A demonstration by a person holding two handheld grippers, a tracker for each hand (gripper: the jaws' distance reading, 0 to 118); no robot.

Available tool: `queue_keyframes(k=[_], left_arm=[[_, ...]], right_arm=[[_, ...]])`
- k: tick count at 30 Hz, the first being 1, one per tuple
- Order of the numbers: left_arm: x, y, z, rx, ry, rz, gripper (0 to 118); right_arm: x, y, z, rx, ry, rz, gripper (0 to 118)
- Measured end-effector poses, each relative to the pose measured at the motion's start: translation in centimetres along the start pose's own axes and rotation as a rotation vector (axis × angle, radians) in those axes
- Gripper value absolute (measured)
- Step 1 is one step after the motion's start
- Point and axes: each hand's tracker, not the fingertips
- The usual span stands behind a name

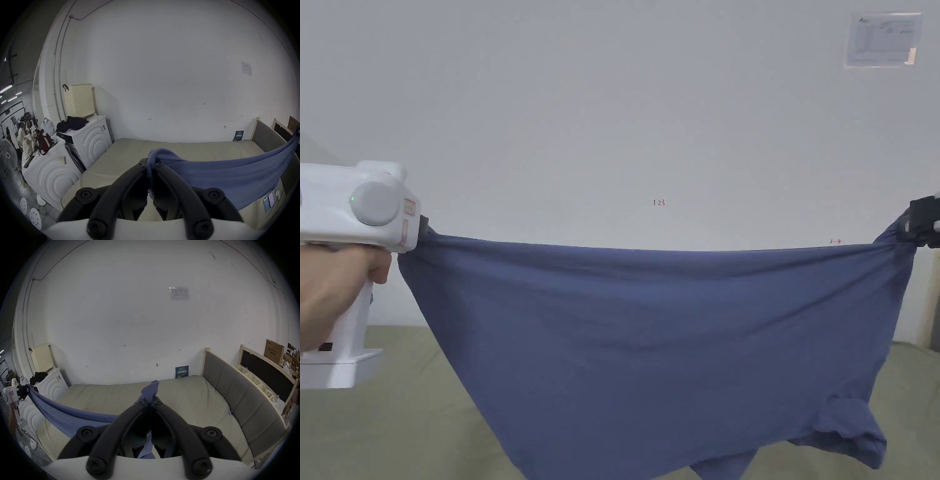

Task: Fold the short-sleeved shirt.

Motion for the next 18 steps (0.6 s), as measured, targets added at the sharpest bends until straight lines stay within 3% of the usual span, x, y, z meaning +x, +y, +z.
queue_keyframes(k=[10,18], left_arm=[[5.0,1.0,-11.0,-0.009,0.069,-0.008,2],[7.0,0.0,-17.1,-0.019,0.114,-0.008,2]], right_arm=[[-1.3,1.1,-12.5,-0.042,-0.023,0.013,3],[-3.6,-0.1,-19.8,-0.069,-0.061,0.096,3]])
